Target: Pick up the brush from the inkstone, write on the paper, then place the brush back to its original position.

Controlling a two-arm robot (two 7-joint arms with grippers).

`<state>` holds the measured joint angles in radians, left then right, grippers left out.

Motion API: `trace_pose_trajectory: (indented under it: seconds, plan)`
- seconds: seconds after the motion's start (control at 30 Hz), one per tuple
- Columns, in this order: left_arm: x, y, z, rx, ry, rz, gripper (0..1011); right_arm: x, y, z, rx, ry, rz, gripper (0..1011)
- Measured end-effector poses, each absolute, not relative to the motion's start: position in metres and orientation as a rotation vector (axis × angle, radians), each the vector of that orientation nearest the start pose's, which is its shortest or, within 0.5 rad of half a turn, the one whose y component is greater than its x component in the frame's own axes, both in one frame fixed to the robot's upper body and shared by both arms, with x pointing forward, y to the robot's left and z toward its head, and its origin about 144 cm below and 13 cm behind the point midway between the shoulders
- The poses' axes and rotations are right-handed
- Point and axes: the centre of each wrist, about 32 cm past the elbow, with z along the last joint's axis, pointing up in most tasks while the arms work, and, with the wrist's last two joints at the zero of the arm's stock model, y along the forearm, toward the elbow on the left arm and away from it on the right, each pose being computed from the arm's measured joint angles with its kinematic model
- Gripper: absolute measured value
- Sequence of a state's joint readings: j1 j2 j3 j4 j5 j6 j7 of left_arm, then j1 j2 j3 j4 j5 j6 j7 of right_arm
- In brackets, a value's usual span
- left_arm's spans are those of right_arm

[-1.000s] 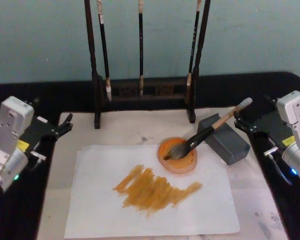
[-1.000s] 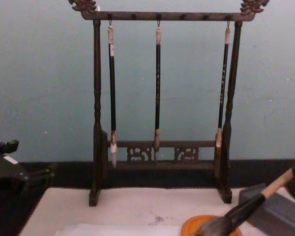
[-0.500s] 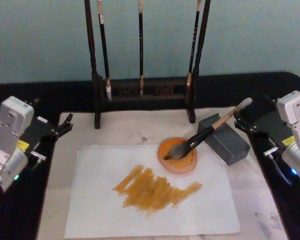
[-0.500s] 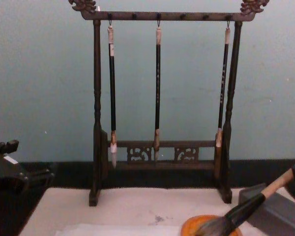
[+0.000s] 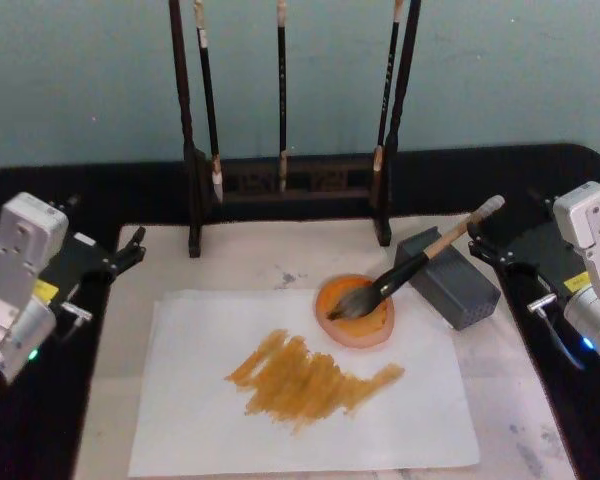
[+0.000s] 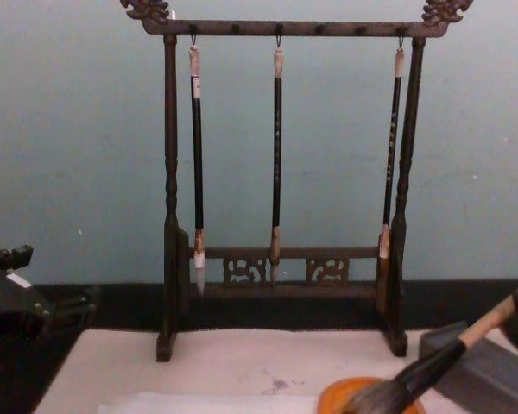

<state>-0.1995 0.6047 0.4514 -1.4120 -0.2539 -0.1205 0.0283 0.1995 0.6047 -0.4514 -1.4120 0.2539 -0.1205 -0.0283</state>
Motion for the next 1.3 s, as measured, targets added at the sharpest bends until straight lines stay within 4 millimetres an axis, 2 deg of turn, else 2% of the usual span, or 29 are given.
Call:
trace_pose_trajectory:
  seconds: [0.77, 0.93, 1.07, 1.3]
  plan:
    - [0.489, 0.31, 1.14, 0.304, -0.285, 1.248, 1010, 0.489, -0.31, 1.14, -0.304, -0.285, -1.248, 1000]
    - [0.489, 0.31, 1.14, 0.304, -0.285, 1.248, 1010, 0.486, -0.313, 1.146, -0.282, -0.248, -1.242, 1000]
    - [0.489, 0.31, 1.14, 0.304, -0.285, 1.248, 1010, 0.479, -0.319, 1.151, -0.242, -0.169, -1.232, 1000]
    - [0.489, 0.31, 1.14, 0.305, -0.285, 1.248, 1009, 0.462, -0.339, 1.155, -0.039, 0.183, -1.209, 1000]
